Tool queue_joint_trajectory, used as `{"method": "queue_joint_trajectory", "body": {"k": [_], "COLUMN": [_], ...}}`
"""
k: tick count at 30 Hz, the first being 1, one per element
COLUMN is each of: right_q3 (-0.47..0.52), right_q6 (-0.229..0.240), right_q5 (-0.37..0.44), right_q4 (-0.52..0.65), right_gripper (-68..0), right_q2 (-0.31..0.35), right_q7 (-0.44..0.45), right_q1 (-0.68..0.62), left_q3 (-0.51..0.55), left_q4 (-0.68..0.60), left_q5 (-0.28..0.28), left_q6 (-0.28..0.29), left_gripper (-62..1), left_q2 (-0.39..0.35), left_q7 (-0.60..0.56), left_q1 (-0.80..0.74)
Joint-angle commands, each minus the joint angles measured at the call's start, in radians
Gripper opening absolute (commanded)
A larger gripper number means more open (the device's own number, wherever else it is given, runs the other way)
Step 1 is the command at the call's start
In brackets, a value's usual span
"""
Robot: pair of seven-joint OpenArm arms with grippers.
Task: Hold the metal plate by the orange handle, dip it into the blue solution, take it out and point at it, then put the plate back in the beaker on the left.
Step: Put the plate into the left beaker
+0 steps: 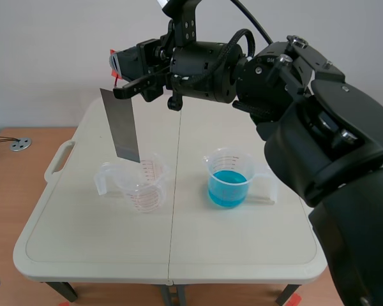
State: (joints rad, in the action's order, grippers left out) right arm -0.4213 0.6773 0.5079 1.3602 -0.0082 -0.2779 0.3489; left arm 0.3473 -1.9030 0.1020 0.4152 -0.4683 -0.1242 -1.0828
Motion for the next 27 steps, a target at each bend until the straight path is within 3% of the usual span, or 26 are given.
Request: {"method": "queue_joint_trajectory", "body": {"k": [1,27], "right_q3": [-0.013,-0.030], "right_q6": [0.004,0.004], "right_q5": [0.015,0.014], "right_q4": [0.017,0.017], "right_gripper": [-66.2,-66.2], "right_q2": [-0.003,-0.003], "right_q7": [0.015,0.010], "right_q1": [0.025,-0.014], "left_q3": [0.001,0.001], "left_q4": [-0.014,-0.014], "left_q5": [0.006,0.006], "left_q6": [-0.001,0.000], "left_gripper": [-59.3,-59.3], "left_q2": [0.008,0.008], "left_q7": [-0.010,-0.007], "left_q1": [0.000,0.000]}}
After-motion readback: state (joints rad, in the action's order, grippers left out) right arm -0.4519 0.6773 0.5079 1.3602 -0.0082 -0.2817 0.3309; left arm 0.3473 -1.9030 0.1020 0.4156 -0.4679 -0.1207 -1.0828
